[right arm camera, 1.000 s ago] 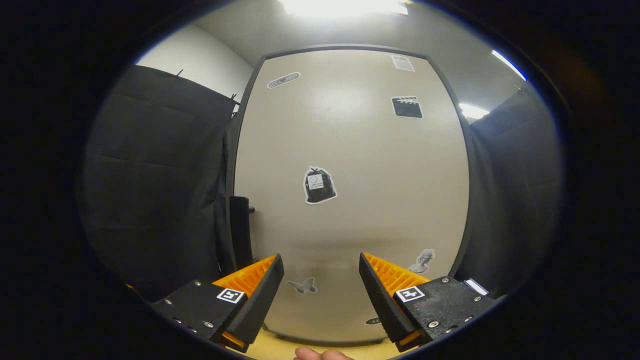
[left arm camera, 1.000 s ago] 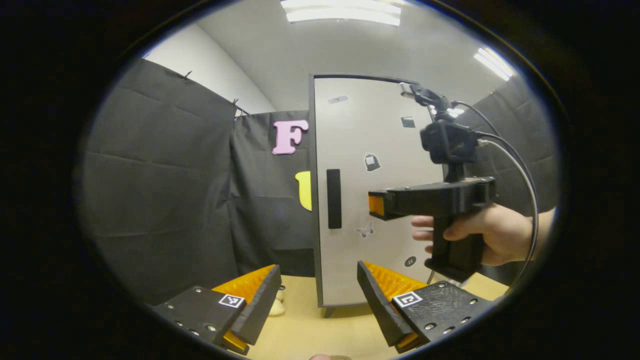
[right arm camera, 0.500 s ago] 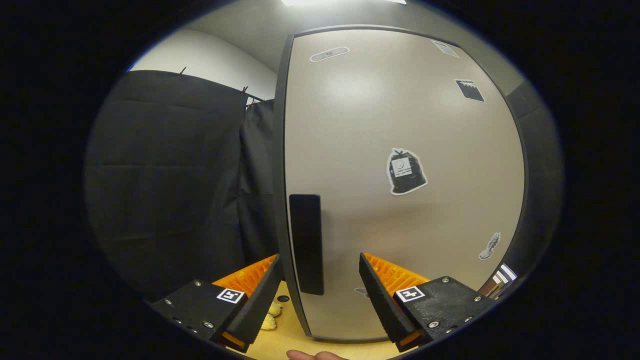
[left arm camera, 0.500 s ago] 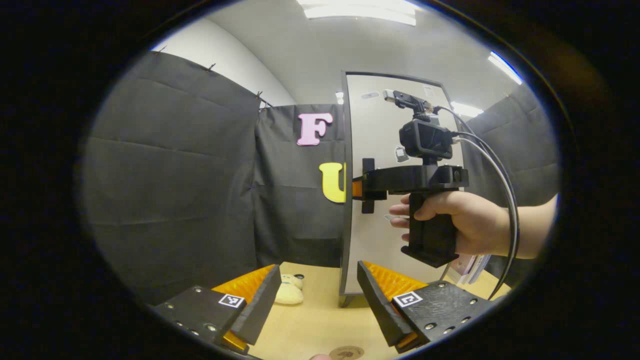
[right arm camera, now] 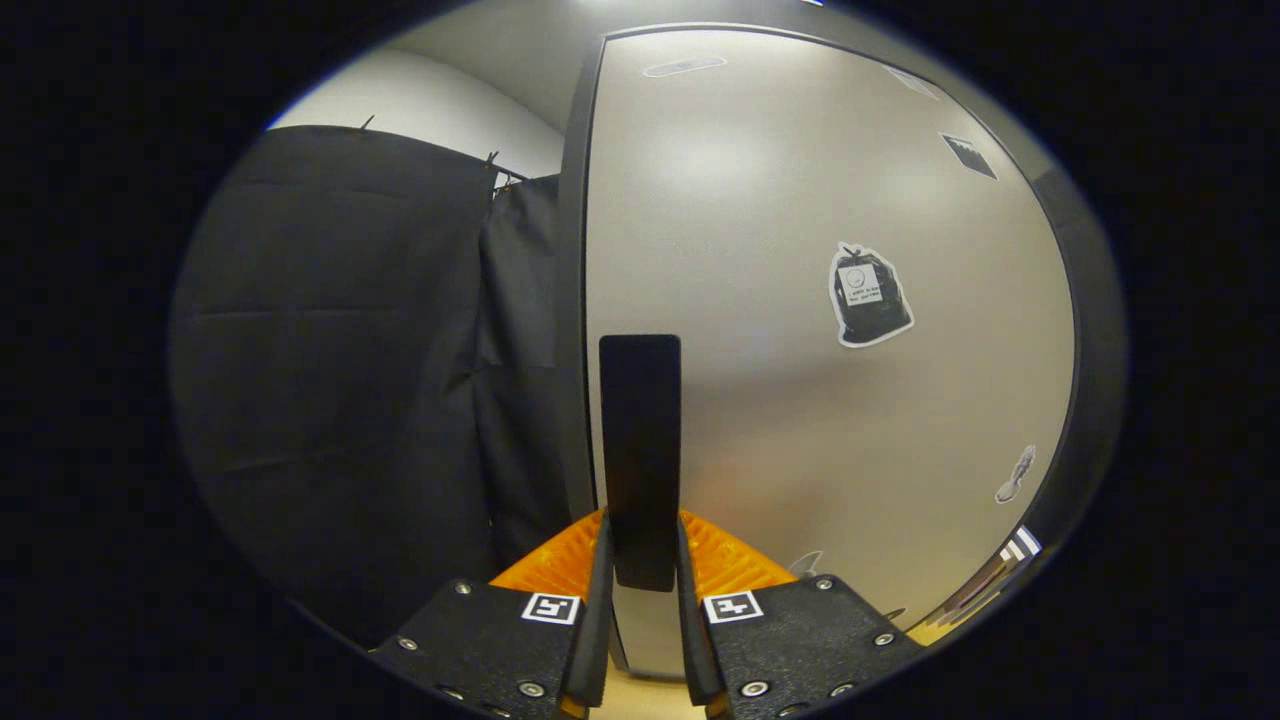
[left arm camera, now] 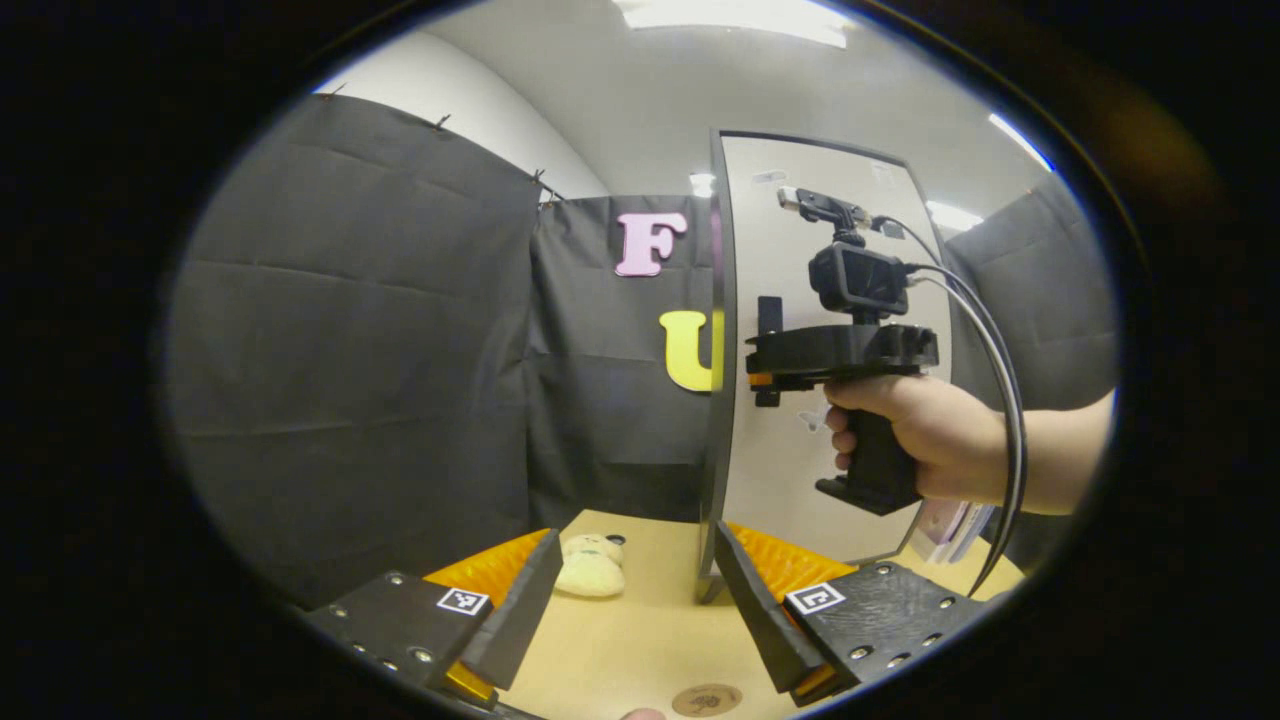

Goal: Open the cabinet door with the right hand, grasp the bottle in the cabinet with the left hand and place it on the coaster, then close the cabinet door with the right hand.

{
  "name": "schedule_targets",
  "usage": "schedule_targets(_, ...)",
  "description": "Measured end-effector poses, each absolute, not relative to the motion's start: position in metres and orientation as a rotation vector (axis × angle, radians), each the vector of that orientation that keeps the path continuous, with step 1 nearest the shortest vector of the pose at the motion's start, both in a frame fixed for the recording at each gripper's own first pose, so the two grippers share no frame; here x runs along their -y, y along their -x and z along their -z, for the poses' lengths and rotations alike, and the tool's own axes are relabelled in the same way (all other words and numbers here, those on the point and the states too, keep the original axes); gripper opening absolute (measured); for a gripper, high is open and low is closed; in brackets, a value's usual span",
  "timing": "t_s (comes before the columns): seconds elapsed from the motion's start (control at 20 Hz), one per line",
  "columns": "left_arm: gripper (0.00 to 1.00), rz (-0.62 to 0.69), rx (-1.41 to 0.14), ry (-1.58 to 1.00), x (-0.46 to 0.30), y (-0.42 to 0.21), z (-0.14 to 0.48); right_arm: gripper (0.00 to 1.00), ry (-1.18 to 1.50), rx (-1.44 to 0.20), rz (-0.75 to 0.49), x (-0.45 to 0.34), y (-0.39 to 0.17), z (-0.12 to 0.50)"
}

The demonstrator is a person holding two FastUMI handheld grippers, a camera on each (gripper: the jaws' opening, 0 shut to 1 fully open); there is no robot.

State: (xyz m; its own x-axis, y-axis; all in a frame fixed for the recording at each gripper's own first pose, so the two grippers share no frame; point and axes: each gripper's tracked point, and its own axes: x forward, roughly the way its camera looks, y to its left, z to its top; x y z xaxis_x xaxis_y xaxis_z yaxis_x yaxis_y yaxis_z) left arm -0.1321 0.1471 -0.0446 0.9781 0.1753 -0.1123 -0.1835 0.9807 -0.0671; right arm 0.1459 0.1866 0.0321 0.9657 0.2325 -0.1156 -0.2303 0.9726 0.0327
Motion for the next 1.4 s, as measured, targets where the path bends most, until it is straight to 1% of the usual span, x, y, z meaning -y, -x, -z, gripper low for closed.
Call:
schedule_targets(0.1,0.92,-0.182,-0.103,0.08,-0.149,0.126,0.045,0.28,-0.022,-0.134,-0.268,-0.186,-0.143,-0.031)
schedule_targets(0.35,0.93,-0.152,-0.124,0.074,-0.155,0.094,0.053,0.25,-0.016,-0.129,-0.359,-0.184,-0.133,-0.03)
schedule_targets(0.4,0.92,-0.14,-0.124,0.074,-0.158,0.088,0.052,0.26,-0.017,-0.128,-0.387,-0.183,-0.131,-0.03)
schedule_targets(0.45,0.93,-0.133,-0.122,0.077,-0.161,0.082,0.051,0.25,-0.02,-0.131,-0.413,-0.18,-0.128,-0.03)
schedule_targets(0.55,0.93,-0.119,-0.115,0.092,-0.165,0.075,0.045,0.26,-0.031,-0.14,-0.457,-0.175,-0.125,-0.029)
schedule_targets(0.65,0.9,-0.128,-0.102,0.081,-0.161,0.07,0.028,0.25,-0.022,-0.137,-0.495,-0.171,-0.13,-0.026)
schedule_targets(0.7,0.9,-0.138,-0.093,0.067,-0.151,0.076,0.013,0.26,-0.023,-0.134,-0.512,-0.169,-0.129,-0.025)
schedule_targets(0.75,0.92,-0.145,-0.083,0.054,-0.141,0.083,0.0,0.26,-0.027,-0.133,-0.528,-0.165,-0.127,-0.025)
schedule_targets(0.85,0.9,-0.142,-0.068,0.039,-0.109,0.114,-0.014,0.26,-0.03,-0.138,-0.56,-0.159,-0.122,-0.023)
schedule_targets(0.95,0.91,-0.131,-0.071,0.028,-0.076,0.143,-0.018,0.26,-0.021,-0.14,-0.588,-0.152,-0.12,-0.023)
schedule_targets(1.05,0.91,-0.121,-0.074,0.026,-0.048,0.151,-0.019,0.27,-0.016,-0.14,-0.606,-0.144,-0.114,-0.023)
schedule_targets(1.2,0.91,-0.09,-0.109,0.042,-0.002,0.152,-0.013,0.26,-0.015,-0.144,-0.602,-0.126,-0.099,-0.024)
schedule_targets(1.4,0.91,-0.047,-0.097,0.032,0.058,0.166,-0.039,0.26,-0.03,-0.15,-0.538,-0.103,-0.091,-0.024)
